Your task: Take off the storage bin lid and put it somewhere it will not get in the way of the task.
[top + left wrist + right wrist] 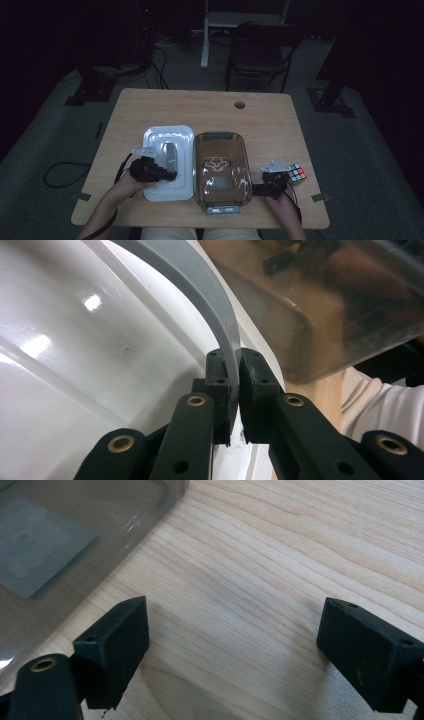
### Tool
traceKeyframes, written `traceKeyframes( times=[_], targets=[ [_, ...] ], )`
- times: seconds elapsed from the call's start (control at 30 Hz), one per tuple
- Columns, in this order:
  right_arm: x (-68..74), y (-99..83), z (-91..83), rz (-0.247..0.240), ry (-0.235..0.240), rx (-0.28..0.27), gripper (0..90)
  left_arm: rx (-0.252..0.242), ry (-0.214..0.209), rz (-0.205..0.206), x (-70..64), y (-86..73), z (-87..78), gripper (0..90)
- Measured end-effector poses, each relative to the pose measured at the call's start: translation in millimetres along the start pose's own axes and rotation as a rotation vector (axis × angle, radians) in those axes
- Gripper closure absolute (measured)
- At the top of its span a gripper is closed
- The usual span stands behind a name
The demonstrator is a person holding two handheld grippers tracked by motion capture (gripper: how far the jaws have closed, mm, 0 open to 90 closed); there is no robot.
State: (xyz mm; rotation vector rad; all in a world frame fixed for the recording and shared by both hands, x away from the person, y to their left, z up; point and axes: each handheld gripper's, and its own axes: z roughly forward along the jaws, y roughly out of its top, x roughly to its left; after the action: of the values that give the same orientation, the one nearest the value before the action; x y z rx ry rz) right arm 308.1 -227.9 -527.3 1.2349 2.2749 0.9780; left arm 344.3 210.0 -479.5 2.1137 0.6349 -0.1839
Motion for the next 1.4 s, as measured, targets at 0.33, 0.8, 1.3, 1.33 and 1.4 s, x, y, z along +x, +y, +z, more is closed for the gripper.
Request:
traceKeyframes(
  times=[0.33,0.8,1.3,1.33,1.4],
  targets=[
    [0.0,0.0,0.0,0.000,0.000,0.000,13.3,-0.013,-0.015,-0.059,16.7,-2.3,10.3,83.1],
    [0.0,0.0,0.0,0.000,0.000,0.000,13.3,0.014,0.020,-0.087,24.3,-3.9,28.4,75.5],
    [0.0,0.0,0.0,0.001,0.000,0.000,13.3,0.021,0.151,-0.080,23.8,-3.6,27.6,48.1],
    [0.0,0.0,0.0,0.001,0.000,0.000,13.2,0.019,0.155,-0.085,24.1,-3.9,26.6,48.1],
    [0.0,0.0,0.0,0.001,0.000,0.000,13.3,0.016,0.161,-0.082,24.3,-4.0,23.8,48.0]
  ],
)
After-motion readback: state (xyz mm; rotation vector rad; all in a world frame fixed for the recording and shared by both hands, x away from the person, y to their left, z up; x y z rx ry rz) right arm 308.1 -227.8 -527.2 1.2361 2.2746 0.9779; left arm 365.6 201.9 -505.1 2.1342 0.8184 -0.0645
